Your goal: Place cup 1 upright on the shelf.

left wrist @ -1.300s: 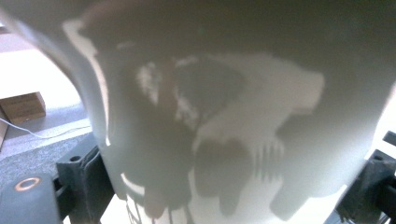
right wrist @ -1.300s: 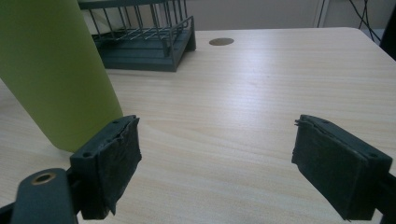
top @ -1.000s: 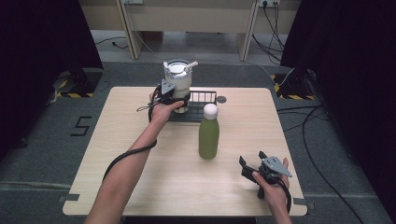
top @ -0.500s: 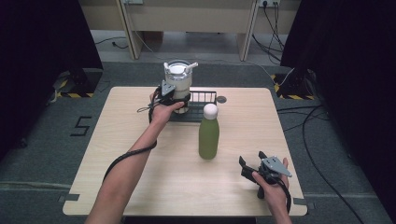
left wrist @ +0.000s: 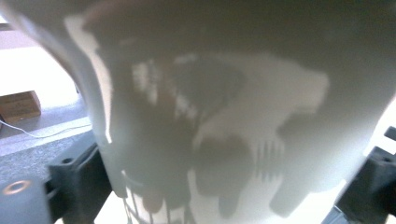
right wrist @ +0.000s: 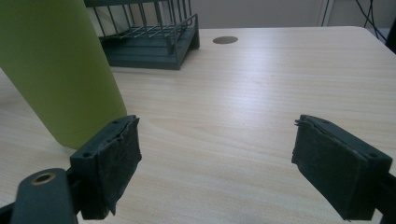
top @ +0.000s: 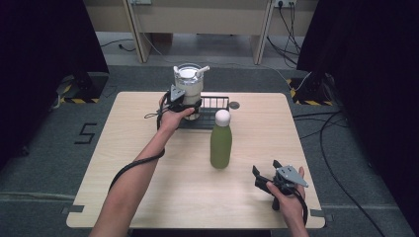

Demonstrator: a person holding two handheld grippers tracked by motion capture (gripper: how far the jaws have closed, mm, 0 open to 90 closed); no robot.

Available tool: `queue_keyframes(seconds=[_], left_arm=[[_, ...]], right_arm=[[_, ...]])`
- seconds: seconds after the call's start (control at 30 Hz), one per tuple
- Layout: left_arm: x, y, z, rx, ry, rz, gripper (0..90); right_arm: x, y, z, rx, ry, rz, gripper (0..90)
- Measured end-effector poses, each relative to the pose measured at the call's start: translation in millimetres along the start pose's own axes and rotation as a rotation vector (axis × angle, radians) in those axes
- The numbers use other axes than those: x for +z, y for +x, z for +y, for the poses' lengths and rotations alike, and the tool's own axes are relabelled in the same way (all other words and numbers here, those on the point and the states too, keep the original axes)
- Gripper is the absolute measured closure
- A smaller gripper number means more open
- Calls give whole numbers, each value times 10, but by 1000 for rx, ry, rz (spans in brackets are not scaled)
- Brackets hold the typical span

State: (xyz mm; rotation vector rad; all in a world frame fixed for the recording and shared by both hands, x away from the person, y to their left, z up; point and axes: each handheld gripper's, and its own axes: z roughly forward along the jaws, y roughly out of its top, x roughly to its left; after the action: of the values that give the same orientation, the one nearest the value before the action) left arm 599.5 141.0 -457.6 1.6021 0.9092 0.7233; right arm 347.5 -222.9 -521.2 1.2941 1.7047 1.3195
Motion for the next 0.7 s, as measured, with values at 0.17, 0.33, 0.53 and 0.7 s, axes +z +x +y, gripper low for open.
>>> queue_keyframes(seconds=[0.17, 0.33, 0.53, 0.7], left_arm=[[-13, -27, 42, 23, -3, 8, 25], [-44, -30, 32, 31, -5, 19, 17], [-109, -25, 50, 35, -16, 24, 5], [-179, -35, 83, 53, -27, 21, 5]], right_arm=[[2, 1, 1, -1, 2, 2, 149], [0, 3, 0, 0, 2, 1, 149], [2, 8, 1, -2, 5, 1, 149], [4, 12, 2, -3, 6, 0, 149]])
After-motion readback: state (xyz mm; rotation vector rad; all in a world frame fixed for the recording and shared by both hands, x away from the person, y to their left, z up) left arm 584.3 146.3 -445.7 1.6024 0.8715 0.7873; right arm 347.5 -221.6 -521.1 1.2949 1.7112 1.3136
